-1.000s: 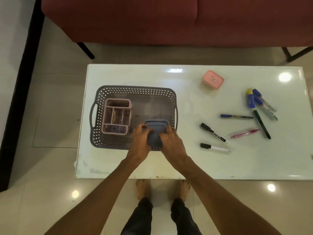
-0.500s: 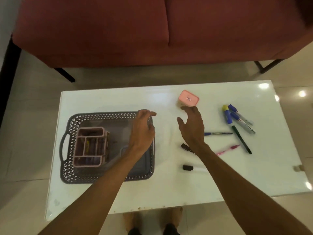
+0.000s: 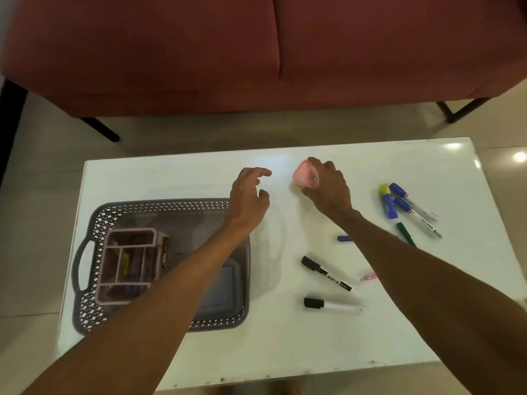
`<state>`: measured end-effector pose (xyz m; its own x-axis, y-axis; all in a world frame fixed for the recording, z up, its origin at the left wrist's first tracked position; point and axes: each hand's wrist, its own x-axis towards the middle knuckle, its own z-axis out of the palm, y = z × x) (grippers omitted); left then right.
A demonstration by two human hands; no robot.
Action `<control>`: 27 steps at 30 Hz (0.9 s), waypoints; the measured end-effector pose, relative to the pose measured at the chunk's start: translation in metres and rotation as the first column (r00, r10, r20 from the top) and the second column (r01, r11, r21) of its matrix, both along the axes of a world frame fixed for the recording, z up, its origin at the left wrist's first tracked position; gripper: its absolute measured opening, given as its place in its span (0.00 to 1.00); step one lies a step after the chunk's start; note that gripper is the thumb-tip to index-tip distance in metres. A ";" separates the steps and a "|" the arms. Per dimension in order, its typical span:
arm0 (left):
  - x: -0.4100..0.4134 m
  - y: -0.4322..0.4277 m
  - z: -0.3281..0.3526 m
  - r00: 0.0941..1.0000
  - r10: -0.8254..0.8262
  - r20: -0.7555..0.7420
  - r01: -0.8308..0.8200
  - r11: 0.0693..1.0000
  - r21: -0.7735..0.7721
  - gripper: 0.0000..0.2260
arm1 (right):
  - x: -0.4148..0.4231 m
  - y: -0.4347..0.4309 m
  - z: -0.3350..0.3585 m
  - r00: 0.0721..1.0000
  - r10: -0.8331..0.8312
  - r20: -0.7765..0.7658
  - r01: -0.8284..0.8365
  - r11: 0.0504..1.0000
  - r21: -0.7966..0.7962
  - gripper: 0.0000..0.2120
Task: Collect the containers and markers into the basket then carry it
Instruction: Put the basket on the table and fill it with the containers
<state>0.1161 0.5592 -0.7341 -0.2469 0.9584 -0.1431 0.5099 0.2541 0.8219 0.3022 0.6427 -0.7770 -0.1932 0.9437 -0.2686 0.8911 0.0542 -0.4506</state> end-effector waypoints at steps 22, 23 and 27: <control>-0.160 -0.133 0.033 0.954 0.298 0.008 -0.298 0.954 -0.030 0.21 | -0.193 -0.137 0.066 0.943 0.298 -0.147 -0.288 0.954 0.084 0.38; -0.169 -0.137 0.034 0.949 0.316 0.001 -0.315 0.949 -0.029 0.20 | -0.203 -0.141 0.063 0.942 0.309 -0.128 -0.302 0.950 0.074 0.37; -0.193 -0.148 0.039 0.927 0.375 -0.001 -0.375 0.927 -0.017 0.19 | -0.232 -0.154 0.045 0.959 0.269 -0.087 -0.266 0.963 0.044 0.31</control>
